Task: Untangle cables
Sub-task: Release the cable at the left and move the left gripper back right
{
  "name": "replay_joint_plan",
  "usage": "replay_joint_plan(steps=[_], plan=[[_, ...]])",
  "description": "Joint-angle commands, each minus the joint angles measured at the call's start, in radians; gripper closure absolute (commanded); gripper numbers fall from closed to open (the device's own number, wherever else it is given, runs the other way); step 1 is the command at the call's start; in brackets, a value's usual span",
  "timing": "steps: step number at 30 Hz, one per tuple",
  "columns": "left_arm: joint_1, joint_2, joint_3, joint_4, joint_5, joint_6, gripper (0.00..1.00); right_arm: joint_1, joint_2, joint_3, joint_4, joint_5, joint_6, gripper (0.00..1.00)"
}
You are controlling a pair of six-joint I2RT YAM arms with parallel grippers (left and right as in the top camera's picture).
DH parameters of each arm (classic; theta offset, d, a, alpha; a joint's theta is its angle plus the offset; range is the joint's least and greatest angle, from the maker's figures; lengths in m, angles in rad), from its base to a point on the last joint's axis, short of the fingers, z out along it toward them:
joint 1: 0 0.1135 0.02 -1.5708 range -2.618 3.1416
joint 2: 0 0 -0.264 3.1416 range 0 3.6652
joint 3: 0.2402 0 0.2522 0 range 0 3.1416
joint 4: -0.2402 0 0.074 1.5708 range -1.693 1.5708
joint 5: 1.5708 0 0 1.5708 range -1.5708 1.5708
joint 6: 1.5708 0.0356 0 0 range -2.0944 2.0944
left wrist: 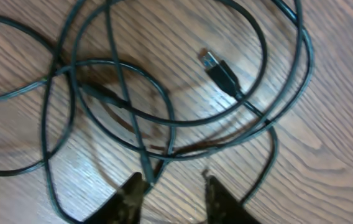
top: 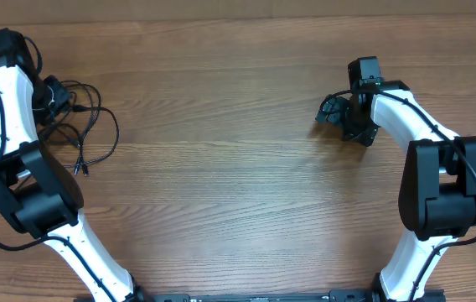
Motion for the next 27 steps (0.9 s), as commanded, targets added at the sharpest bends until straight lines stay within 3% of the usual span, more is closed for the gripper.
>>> replay_joint_plan(steps=[1,10,19,27], plan=[[-0.002,0.006,0.019,-0.007,0.112,0.030,0.64,0.003,-0.031,-0.005,0.003,0.006,0.000,0.00],[-0.021,0.006,0.014,-0.095,0.308,0.178,0.66,0.003,-0.031,-0.005,0.003,0.005,0.000,0.00],[-0.109,0.006,-0.042,-0.115,0.321,0.184,0.30,0.003,-0.031,-0.005,0.003,0.005,0.000,0.00],[-0.230,0.006,-0.138,-0.088,0.320,0.184,0.16,0.003,-0.031,-0.005,0.003,0.005,0.000,0.00]])
